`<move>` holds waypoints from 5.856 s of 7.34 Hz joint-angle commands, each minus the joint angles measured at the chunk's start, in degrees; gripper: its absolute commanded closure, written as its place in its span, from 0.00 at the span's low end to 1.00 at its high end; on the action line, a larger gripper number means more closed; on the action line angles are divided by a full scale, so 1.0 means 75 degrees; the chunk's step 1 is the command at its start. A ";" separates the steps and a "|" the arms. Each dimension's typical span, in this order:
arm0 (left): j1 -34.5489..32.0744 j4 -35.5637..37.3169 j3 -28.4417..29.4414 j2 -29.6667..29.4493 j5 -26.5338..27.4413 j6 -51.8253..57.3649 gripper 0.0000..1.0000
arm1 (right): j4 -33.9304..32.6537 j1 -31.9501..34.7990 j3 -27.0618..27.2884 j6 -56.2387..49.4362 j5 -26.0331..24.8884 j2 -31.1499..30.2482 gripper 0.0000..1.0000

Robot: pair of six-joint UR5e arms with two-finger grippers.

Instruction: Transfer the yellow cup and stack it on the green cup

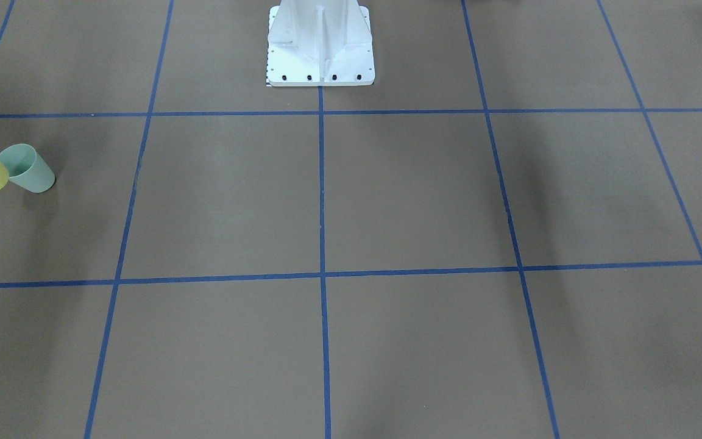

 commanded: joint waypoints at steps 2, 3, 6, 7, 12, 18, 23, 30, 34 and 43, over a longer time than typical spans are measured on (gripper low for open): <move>-0.0104 -0.0013 -0.0666 0.0812 -0.0866 0.0008 0.00 | 0.1512 -0.0080 -0.0110 0.0005 0.0445 -0.1441 1.00; -0.0104 -0.0013 -0.0924 0.1023 -0.0866 0.0008 0.00 | 0.1528 -0.0231 -0.0111 0.0040 0.0494 -0.1525 1.00; -0.0092 0.0011 -0.1419 0.1388 -0.0878 0.0007 0.00 | 0.1563 -0.0641 -0.0367 0.0111 0.0367 -0.1432 1.00; -0.0092 -0.0001 -0.1419 0.1400 -0.0878 0.0008 0.00 | 0.1563 -0.0712 -0.0438 0.0111 0.0215 -0.1374 1.00; -0.0081 -0.0013 -0.1419 0.1377 -0.0878 -0.0004 0.00 | 0.1563 -0.0818 -0.0591 0.0099 0.0120 -0.1373 1.00; -0.0069 -0.0036 -0.1407 0.1377 -0.0890 -0.0004 0.00 | 0.1563 -0.0830 -0.0591 0.0087 0.0096 -0.1140 0.00; -0.0069 -0.0036 -0.1326 0.1377 -0.0878 -0.0004 0.00 | 0.0388 0.0585 -0.1587 -0.1497 -0.0475 -0.0216 0.00; -0.0115 -0.0024 -0.1184 0.1690 -0.0866 -0.0004 0.00 | -0.1894 0.1818 -0.1845 -0.4401 -0.1076 0.0255 0.00; -0.0292 0.0580 -0.1499 0.1448 -0.0843 -0.0028 0.00 | -0.1894 0.1830 -0.1845 -0.4401 -0.1029 0.0244 0.00; -0.0221 0.0772 -0.1841 0.1564 -0.0843 0.0066 0.00 | -0.1894 0.1830 -0.1904 -0.4401 -0.1029 0.0057 0.00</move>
